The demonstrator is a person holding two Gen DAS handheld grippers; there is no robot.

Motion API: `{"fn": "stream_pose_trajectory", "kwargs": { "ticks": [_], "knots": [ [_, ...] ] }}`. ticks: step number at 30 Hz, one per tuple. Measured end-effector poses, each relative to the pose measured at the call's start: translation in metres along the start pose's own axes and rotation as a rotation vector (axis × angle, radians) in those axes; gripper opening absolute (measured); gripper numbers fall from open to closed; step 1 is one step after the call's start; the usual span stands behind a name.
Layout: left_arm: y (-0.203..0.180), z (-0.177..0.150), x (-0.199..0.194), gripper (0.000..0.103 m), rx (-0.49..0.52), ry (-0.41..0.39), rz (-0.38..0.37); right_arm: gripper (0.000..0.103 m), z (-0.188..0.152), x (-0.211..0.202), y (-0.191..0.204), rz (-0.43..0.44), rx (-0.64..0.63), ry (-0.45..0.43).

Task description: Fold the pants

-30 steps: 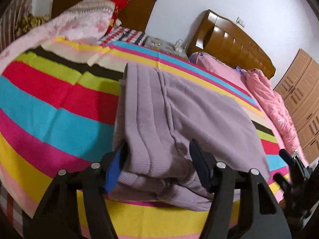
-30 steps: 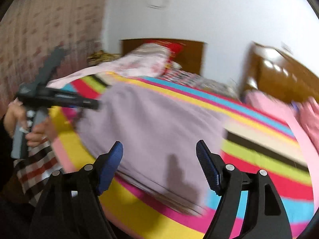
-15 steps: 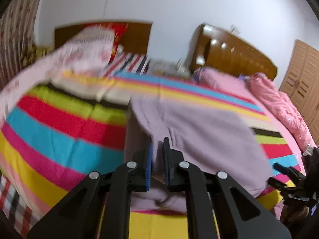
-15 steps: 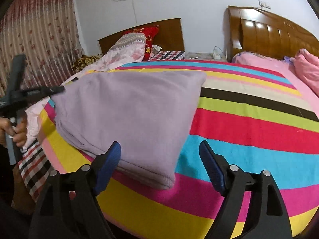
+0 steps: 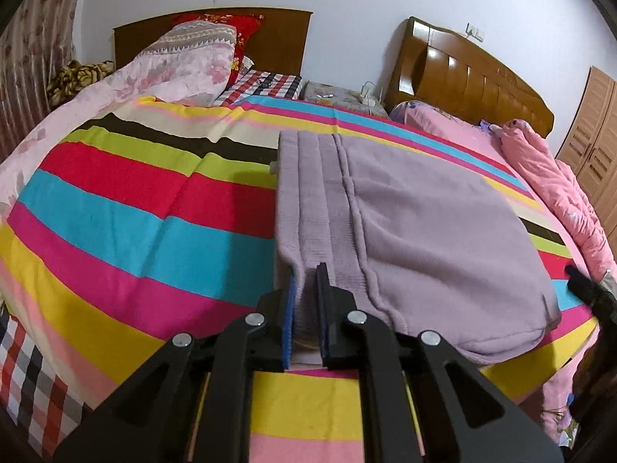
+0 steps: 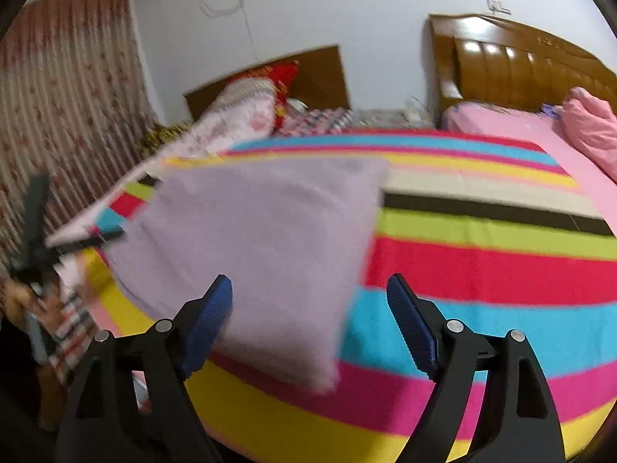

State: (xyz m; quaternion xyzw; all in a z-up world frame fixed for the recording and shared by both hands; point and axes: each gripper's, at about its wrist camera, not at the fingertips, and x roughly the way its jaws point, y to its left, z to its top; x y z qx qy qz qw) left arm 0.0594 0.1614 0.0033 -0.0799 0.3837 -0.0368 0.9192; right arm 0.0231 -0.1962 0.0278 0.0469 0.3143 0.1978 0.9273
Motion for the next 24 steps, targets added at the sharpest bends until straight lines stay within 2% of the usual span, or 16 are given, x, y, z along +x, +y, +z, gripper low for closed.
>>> {"fn": "stream_pose_trajectory", "kwargs": {
  "ticks": [3,4,6,7,8,10,11,13,14,15,16,18,20,22,24],
  "knots": [
    [0.003,-0.004,0.0,0.011,-0.019,-0.005,-0.005,0.087,0.018,0.025,0.035,0.001,-0.096,0.04],
    [0.003,-0.005,-0.001,0.011,-0.022,-0.006,-0.005,0.087,0.017,0.039,0.051,-0.012,-0.155,0.078],
    [0.001,-0.008,-0.002,0.012,-0.019,-0.009,0.002,0.087,0.003,0.062,0.074,-0.018,-0.251,0.177],
    [0.001,-0.009,-0.001,0.013,-0.019,-0.011,0.003,0.088,-0.01,0.069,0.085,-0.048,-0.308,0.194],
    [0.0,-0.01,-0.002,0.013,-0.022,-0.011,0.0,0.088,-0.019,0.066,0.09,-0.075,-0.343,0.152],
    [0.001,-0.01,-0.001,0.015,-0.021,-0.015,-0.005,0.088,-0.023,0.062,0.085,-0.049,-0.318,0.13],
    [0.002,-0.008,-0.001,0.02,-0.02,-0.013,0.002,0.088,-0.021,0.061,0.081,-0.023,-0.295,0.14],
    [0.003,-0.003,-0.007,0.038,-0.036,-0.006,0.047,0.088,-0.013,0.056,0.073,0.026,-0.28,0.177],
    [0.003,0.0,-0.014,0.059,-0.043,-0.015,0.095,0.088,-0.005,0.049,0.067,0.066,-0.277,0.193],
    [-0.001,0.005,-0.022,0.072,-0.032,-0.042,0.137,0.088,0.001,0.041,0.061,0.102,-0.268,0.185],
    [-0.006,0.012,-0.033,0.077,-0.004,-0.092,0.16,0.088,0.011,0.03,0.049,0.138,-0.252,0.15],
    [-0.021,0.03,-0.047,0.093,0.044,-0.154,0.129,0.088,0.028,0.023,0.026,0.175,-0.219,0.112],
    [-0.04,0.05,-0.048,0.101,0.094,-0.182,0.049,0.088,0.046,0.031,0.002,0.179,-0.181,0.103],
    [-0.062,0.07,-0.029,0.101,0.144,-0.151,-0.037,0.088,0.062,0.047,-0.02,0.191,-0.143,0.098],
    [-0.084,0.086,0.001,0.101,0.194,-0.119,-0.061,0.088,0.075,0.067,-0.037,0.209,-0.095,0.115]
  ]
}}
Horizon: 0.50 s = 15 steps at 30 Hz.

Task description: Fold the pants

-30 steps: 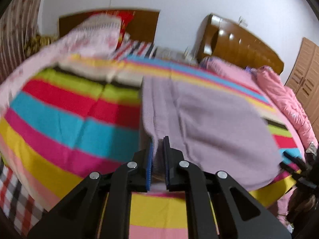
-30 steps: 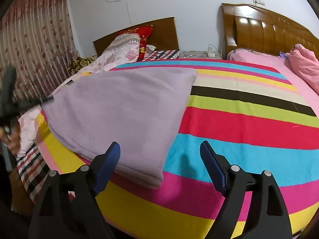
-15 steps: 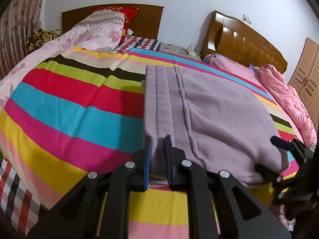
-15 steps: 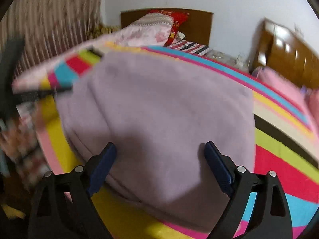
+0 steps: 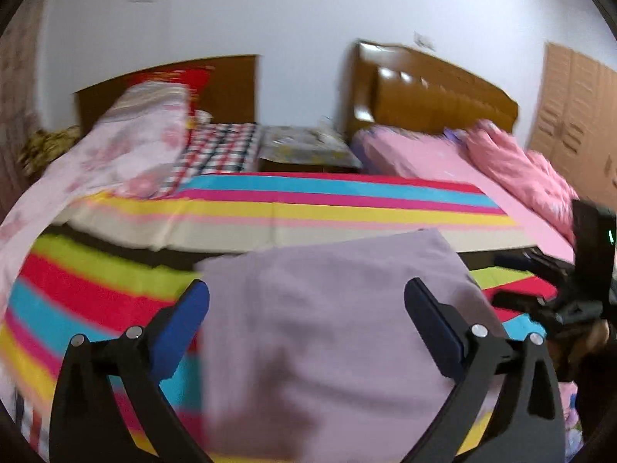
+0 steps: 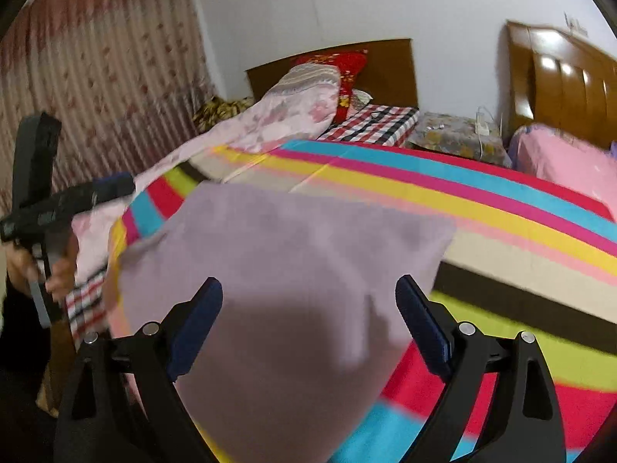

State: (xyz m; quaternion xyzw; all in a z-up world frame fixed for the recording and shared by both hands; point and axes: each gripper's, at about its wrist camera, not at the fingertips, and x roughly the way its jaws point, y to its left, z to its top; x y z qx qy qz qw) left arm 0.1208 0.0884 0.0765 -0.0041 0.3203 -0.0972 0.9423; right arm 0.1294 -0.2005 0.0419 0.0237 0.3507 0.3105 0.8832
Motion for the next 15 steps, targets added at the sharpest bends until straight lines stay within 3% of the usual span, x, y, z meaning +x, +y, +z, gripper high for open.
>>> {"fn": "stream_pose_trajectory", "kwargs": {
  "ticks": [3,5,8,10,15],
  "knots": [
    [-0.011,0.004,0.047,0.101,0.042,0.046,0.066,0.088,0.015,0.022,-0.018,0.066,0.028,0.024],
    [-0.009,-0.007,0.065,0.101,0.034,0.088,0.106,0.088,0.021,0.032,-0.02,0.058,0.012,0.045],
    [0.012,-0.034,0.08,0.101,-0.066,0.156,0.047,0.088,0.028,0.046,-0.017,0.053,-0.041,0.084],
    [0.02,-0.038,0.072,0.101,-0.103,0.106,0.021,0.088,0.029,0.055,-0.013,0.048,-0.08,0.107],
    [0.029,-0.038,0.076,0.101,-0.153,0.124,0.022,0.088,0.031,0.091,-0.022,0.017,-0.081,0.196]
  ]
}}
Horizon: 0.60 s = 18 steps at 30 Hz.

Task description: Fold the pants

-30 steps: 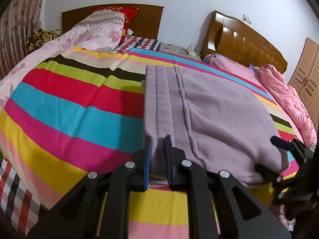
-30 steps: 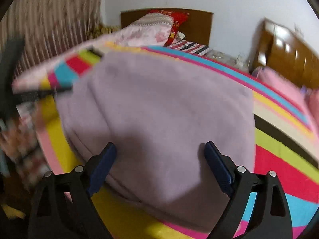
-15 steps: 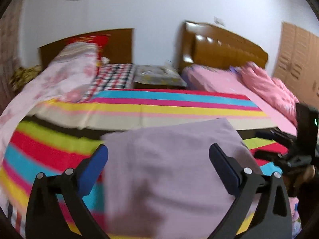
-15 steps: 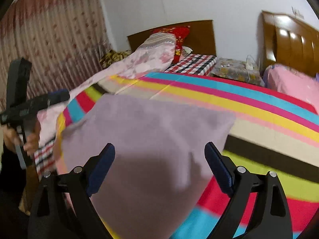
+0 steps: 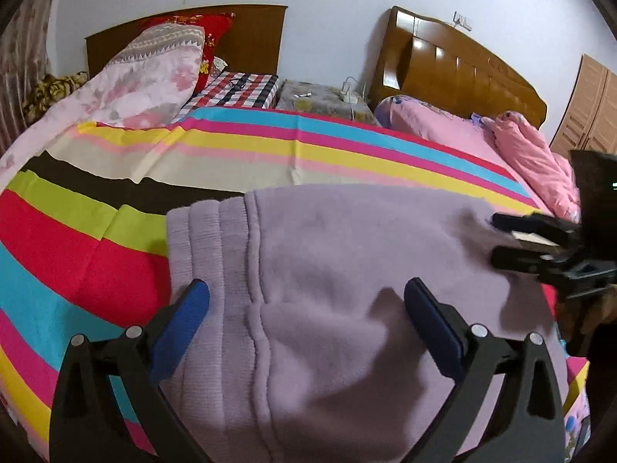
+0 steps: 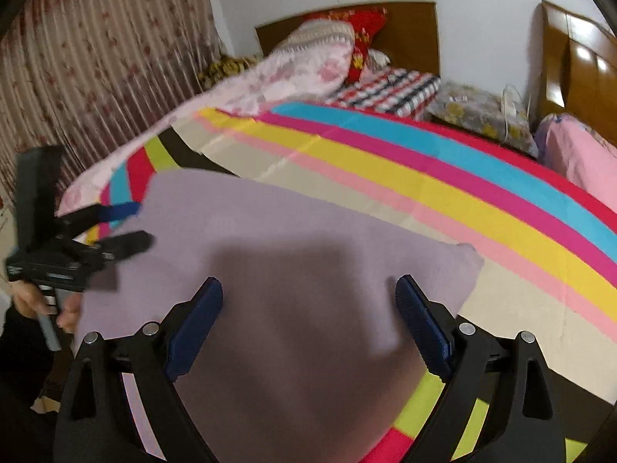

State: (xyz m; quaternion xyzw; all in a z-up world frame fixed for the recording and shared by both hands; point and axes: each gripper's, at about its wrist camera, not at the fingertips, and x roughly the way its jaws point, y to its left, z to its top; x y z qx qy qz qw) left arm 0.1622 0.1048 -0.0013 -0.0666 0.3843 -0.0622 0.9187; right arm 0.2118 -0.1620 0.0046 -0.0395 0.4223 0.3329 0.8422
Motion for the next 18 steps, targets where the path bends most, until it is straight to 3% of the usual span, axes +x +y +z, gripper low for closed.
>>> {"fn": "stream_pose_trajectory", "kwargs": {
  "ticks": [5,10,14,18],
  "knots": [
    [-0.004,0.003,0.003,0.101,0.021,0.011,0.015,0.088,0.002,-0.002,-0.017,-0.025,0.109,-0.048],
    [-0.003,0.003,0.004,0.101,0.017,0.015,0.014,0.088,-0.005,-0.025,0.014,-0.064,0.004,-0.113],
    [-0.004,0.004,0.006,0.101,0.02,0.021,0.02,0.088,-0.019,-0.017,0.029,0.001,-0.066,-0.049],
    [-0.004,0.004,0.006,0.101,0.019,0.022,0.021,0.089,-0.027,-0.008,0.035,-0.04,-0.076,0.002]
  ]
}}
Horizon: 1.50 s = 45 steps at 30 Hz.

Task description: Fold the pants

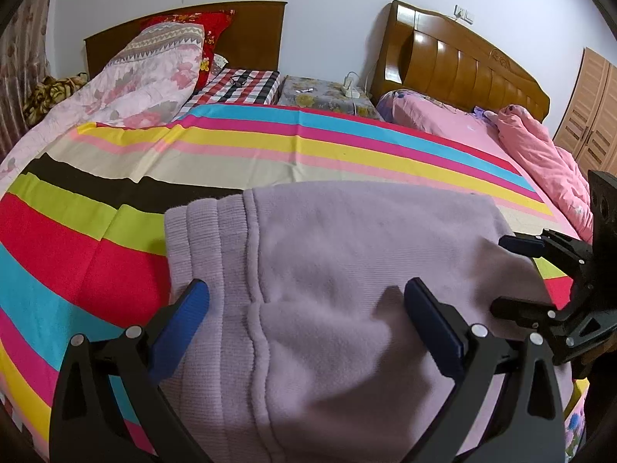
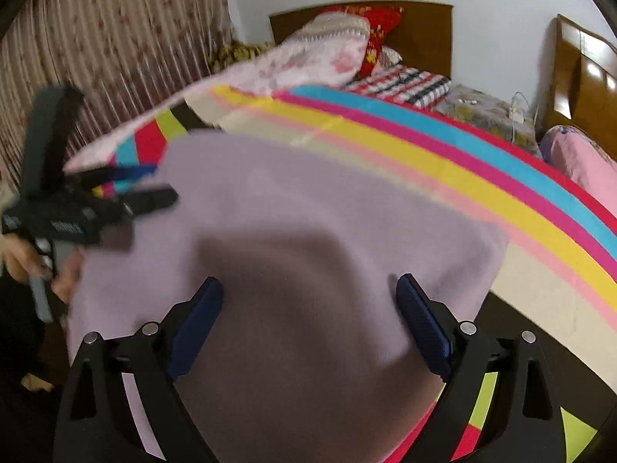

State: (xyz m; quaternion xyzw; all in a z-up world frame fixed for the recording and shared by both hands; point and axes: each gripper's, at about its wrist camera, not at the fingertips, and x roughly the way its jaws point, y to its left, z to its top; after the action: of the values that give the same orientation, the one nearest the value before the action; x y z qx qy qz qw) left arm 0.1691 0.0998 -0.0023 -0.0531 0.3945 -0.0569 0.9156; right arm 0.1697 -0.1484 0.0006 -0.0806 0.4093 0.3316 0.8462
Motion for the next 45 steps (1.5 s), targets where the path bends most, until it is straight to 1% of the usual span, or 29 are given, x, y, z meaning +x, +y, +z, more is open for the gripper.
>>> {"fn": "stream_pose_trajectory", "kwargs": {
  "ticks": [2,5,7,8,9,11,13,16,18,19,22,24,28,30,31,32,33,34,35,37,38,41,43,45],
  "knots": [
    [0.0,0.0,0.0,0.101,-0.002,-0.001,0.001,0.089,0.003,-0.012,0.003,-0.018,0.035,-0.016],
    [0.001,0.0,0.001,0.101,-0.005,-0.003,0.002,0.089,-0.002,-0.034,0.017,0.029,0.046,-0.07],
    [0.002,0.0,0.001,0.101,-0.003,-0.003,0.006,0.089,-0.012,-0.043,0.031,0.066,0.022,-0.067],
    [0.002,0.0,0.001,0.101,-0.003,-0.004,0.007,0.089,-0.022,-0.044,0.041,0.083,0.0,-0.045],
    [0.002,-0.001,0.001,0.101,-0.003,-0.005,0.008,0.089,-0.027,-0.043,0.046,0.076,-0.008,-0.032],
    [0.001,-0.002,0.0,0.101,-0.002,-0.006,0.012,0.089,-0.043,-0.043,0.055,0.026,-0.029,-0.018],
    [0.0,-0.002,0.0,0.101,0.0,-0.005,0.018,0.089,-0.054,-0.048,0.061,-0.018,-0.041,-0.026],
    [-0.003,-0.003,-0.001,0.101,0.006,-0.004,0.034,0.09,-0.07,-0.063,0.064,-0.027,0.016,-0.047],
    [-0.004,-0.002,-0.001,0.101,0.004,-0.007,0.041,0.091,-0.081,-0.07,0.067,-0.053,0.021,-0.056],
    [-0.005,-0.002,-0.001,0.101,0.002,-0.009,0.047,0.098,-0.088,-0.075,0.07,-0.068,0.029,-0.056],
    [-0.004,-0.002,-0.002,0.101,-0.008,-0.014,0.061,0.098,-0.108,-0.087,0.078,-0.082,0.046,-0.049],
    [-0.002,-0.003,-0.003,0.101,-0.02,-0.018,0.071,0.098,-0.121,-0.096,0.081,-0.071,0.077,-0.05],
    [-0.001,-0.004,-0.005,0.101,-0.039,-0.032,0.1,0.098,-0.143,-0.127,0.085,-0.065,0.171,-0.11],
    [-0.001,-0.005,-0.006,0.101,-0.039,-0.033,0.109,0.098,-0.154,-0.143,0.086,-0.041,0.24,-0.16],
    [-0.003,-0.006,-0.009,0.101,-0.035,-0.04,0.122,0.098,-0.156,-0.148,0.086,-0.034,0.263,-0.172],
    [-0.005,-0.007,-0.014,0.101,-0.027,-0.06,0.143,0.098,-0.158,-0.153,0.087,-0.036,0.283,-0.186],
    [-0.008,-0.012,-0.027,0.101,-0.021,-0.108,0.187,0.098,-0.159,-0.159,0.089,-0.057,0.287,-0.207],
    [-0.012,-0.019,-0.041,0.101,-0.024,-0.13,0.219,0.098,-0.157,-0.166,0.092,-0.093,0.284,-0.241],
    [-0.016,-0.025,-0.051,0.101,-0.026,-0.14,0.221,0.098,-0.154,-0.173,0.094,-0.131,0.281,-0.275],
    [-0.026,-0.039,-0.082,0.101,-0.015,-0.202,0.2,0.098,-0.149,-0.181,0.095,-0.19,0.282,-0.336],
    [-0.035,-0.051,-0.105,0.101,0.0,-0.254,0.206,0.098,-0.147,-0.188,0.097,-0.219,0.286,-0.38],
    [-0.052,-0.075,-0.148,0.101,0.05,-0.351,0.235,0.098,-0.147,-0.193,0.098,-0.255,0.311,-0.438],
    [-0.057,-0.089,-0.165,0.101,0.053,-0.384,0.237,0.098,-0.151,-0.194,0.099,-0.263,0.338,-0.466],
    [-0.057,-0.1,-0.173,0.101,0.022,-0.388,0.201,0.098,-0.154,-0.194,0.103,-0.277,0.347,-0.476]
  ]
}}
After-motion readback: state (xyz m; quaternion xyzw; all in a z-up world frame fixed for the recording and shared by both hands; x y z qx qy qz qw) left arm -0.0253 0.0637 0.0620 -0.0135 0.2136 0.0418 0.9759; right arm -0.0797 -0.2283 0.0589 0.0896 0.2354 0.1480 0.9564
